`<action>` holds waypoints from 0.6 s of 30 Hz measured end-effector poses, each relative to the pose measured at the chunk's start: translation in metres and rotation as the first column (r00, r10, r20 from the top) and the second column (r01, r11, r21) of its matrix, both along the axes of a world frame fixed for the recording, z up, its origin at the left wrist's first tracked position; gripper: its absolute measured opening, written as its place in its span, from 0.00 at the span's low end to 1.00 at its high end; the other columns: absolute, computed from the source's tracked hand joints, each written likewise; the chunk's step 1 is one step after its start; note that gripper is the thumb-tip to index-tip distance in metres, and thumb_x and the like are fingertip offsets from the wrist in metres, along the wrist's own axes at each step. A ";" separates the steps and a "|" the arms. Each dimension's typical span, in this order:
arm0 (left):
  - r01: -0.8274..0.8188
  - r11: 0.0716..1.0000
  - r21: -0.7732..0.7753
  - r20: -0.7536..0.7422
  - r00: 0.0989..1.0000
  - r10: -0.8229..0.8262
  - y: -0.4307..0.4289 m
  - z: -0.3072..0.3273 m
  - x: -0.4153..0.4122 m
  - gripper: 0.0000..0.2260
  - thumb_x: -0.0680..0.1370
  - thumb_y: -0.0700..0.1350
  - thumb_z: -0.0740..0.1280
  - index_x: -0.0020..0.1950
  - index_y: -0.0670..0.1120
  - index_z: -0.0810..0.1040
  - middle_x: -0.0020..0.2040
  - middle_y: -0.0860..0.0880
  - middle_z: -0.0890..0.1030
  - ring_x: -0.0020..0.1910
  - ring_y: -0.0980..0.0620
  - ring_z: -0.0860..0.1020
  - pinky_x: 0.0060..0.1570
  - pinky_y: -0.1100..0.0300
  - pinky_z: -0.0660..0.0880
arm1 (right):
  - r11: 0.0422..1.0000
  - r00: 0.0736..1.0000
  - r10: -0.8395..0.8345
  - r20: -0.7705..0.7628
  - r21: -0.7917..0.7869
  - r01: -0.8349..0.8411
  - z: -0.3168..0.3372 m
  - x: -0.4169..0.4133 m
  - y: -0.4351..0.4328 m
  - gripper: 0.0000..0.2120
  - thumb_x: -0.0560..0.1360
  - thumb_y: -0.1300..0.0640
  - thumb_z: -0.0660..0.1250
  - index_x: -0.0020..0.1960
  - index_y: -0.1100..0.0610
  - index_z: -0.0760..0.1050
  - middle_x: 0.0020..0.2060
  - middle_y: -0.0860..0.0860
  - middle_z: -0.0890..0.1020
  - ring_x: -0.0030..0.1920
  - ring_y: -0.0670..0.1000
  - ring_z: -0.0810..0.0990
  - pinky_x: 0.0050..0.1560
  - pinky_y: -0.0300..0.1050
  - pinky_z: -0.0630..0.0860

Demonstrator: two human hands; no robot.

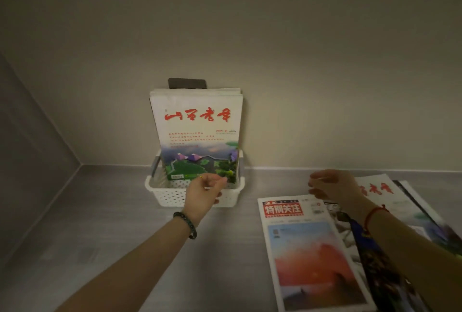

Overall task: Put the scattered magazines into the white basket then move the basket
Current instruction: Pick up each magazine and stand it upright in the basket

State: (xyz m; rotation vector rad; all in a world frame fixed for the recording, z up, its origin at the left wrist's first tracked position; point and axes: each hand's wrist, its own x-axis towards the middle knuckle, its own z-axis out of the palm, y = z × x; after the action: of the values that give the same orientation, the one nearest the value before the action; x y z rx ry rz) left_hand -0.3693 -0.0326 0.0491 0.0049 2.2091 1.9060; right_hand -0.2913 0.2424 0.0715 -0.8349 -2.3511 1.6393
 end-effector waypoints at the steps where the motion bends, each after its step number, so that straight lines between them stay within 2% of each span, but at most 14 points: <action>1: 0.012 1.000 -0.002 0.029 1.000 -0.012 0.009 -0.004 0.011 0.07 0.73 0.44 0.68 0.48 0.42 0.77 0.40 0.46 0.78 0.34 0.52 0.77 0.34 0.61 0.75 | 1.000 1.000 -0.006 0.022 -0.008 0.006 -0.005 0.013 0.008 0.04 0.69 0.65 0.70 0.43 0.60 0.79 0.33 0.55 0.82 0.33 0.52 0.82 0.32 0.38 0.80; 4: 0.029 0.999 -0.027 0.127 0.992 -0.025 0.034 -0.019 0.044 0.13 0.74 0.46 0.67 0.55 0.40 0.76 0.46 0.44 0.78 0.39 0.52 0.77 0.38 0.61 0.75 | 0.999 0.993 -0.019 0.115 -0.041 0.024 -0.024 0.047 0.026 0.03 0.70 0.66 0.69 0.41 0.59 0.77 0.34 0.56 0.81 0.34 0.54 0.79 0.38 0.45 0.78; 6: 0.045 0.995 -0.091 0.173 0.985 -0.029 0.049 -0.033 0.063 0.16 0.74 0.47 0.67 0.58 0.40 0.75 0.53 0.42 0.79 0.50 0.47 0.78 0.48 0.56 0.77 | 0.993 0.987 -0.009 0.163 -0.117 0.028 -0.038 0.068 0.034 0.04 0.72 0.67 0.67 0.39 0.60 0.76 0.33 0.57 0.78 0.33 0.55 0.76 0.35 0.46 0.75; 8: 0.063 0.990 -0.123 0.221 0.975 -0.034 0.063 -0.044 0.081 0.17 0.75 0.49 0.66 0.58 0.40 0.75 0.58 0.40 0.78 0.58 0.43 0.76 0.58 0.51 0.74 | 0.989 0.979 0.019 0.204 -0.148 0.012 -0.052 0.086 0.040 0.03 0.73 0.66 0.65 0.44 0.63 0.77 0.36 0.57 0.78 0.35 0.55 0.76 0.33 0.43 0.75; 9: 0.070 0.990 -0.121 0.244 0.969 -0.039 0.069 -0.049 0.090 0.15 0.75 0.49 0.65 0.56 0.40 0.76 0.56 0.42 0.79 0.57 0.43 0.76 0.58 0.50 0.73 | 0.991 0.973 0.033 0.227 -0.132 -0.003 -0.059 0.094 0.043 0.06 0.74 0.65 0.64 0.49 0.64 0.77 0.39 0.58 0.78 0.38 0.55 0.76 0.35 0.42 0.75; 11: 0.097 0.988 -0.120 0.255 0.965 -0.064 0.079 -0.057 0.106 0.08 0.76 0.50 0.64 0.44 0.47 0.78 0.46 0.49 0.80 0.49 0.48 0.78 0.48 0.56 0.74 | 0.990 0.971 0.028 0.236 -0.139 0.006 -0.072 0.106 0.046 0.10 0.74 0.64 0.63 0.54 0.67 0.76 0.43 0.59 0.77 0.41 0.55 0.76 0.38 0.43 0.73; 12: 0.104 0.987 -0.119 0.242 0.968 -0.073 0.085 -0.060 0.113 0.09 0.77 0.50 0.62 0.39 0.50 0.77 0.42 0.51 0.80 0.45 0.49 0.78 0.43 0.61 0.73 | 0.986 0.972 0.014 0.236 -0.163 0.025 -0.077 0.110 0.047 0.11 0.75 0.64 0.62 0.54 0.68 0.75 0.43 0.60 0.77 0.42 0.55 0.76 0.38 0.43 0.73; 14: 0.067 0.991 -0.120 0.226 0.973 -0.039 0.094 -0.066 0.123 0.10 0.78 0.47 0.61 0.36 0.52 0.74 0.38 0.54 0.78 0.44 0.50 0.77 0.35 0.67 0.71 | 0.973 0.973 -0.018 0.229 -0.221 0.070 -0.083 0.115 0.045 0.10 0.75 0.64 0.62 0.52 0.69 0.76 0.45 0.62 0.79 0.44 0.57 0.77 0.45 0.48 0.76; 15: 0.031 0.994 -0.108 0.241 0.971 -0.004 0.099 -0.068 0.126 0.08 0.78 0.45 0.61 0.38 0.51 0.74 0.39 0.54 0.78 0.43 0.50 0.77 0.35 0.68 0.72 | 0.968 0.974 -0.027 0.224 -0.237 0.082 -0.085 0.116 0.045 0.09 0.75 0.64 0.62 0.50 0.68 0.76 0.46 0.63 0.79 0.46 0.58 0.78 0.50 0.52 0.76; 16: -0.003 0.996 -0.086 0.259 0.966 0.025 0.102 -0.069 0.129 0.05 0.78 0.44 0.61 0.44 0.49 0.75 0.43 0.52 0.78 0.44 0.49 0.77 0.39 0.67 0.75 | 0.966 0.976 -0.029 0.214 -0.247 0.082 -0.086 0.117 0.045 0.08 0.75 0.64 0.62 0.50 0.67 0.77 0.47 0.63 0.80 0.49 0.59 0.79 0.54 0.54 0.75; 18: -0.054 0.995 -0.085 0.313 0.947 0.078 0.106 -0.068 0.132 0.12 0.78 0.44 0.61 0.57 0.40 0.74 0.52 0.45 0.79 0.49 0.46 0.77 0.51 0.56 0.76 | 0.961 0.979 -0.030 0.202 -0.262 0.083 -0.089 0.118 0.047 0.09 0.75 0.63 0.63 0.52 0.67 0.77 0.50 0.63 0.80 0.52 0.62 0.79 0.58 0.57 0.75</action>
State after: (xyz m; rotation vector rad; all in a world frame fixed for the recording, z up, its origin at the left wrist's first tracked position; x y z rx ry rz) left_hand -0.2369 0.0738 -0.0187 -0.3660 2.0825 1.7128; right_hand -0.1730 0.2890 -0.0173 -1.1532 -2.2279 1.9650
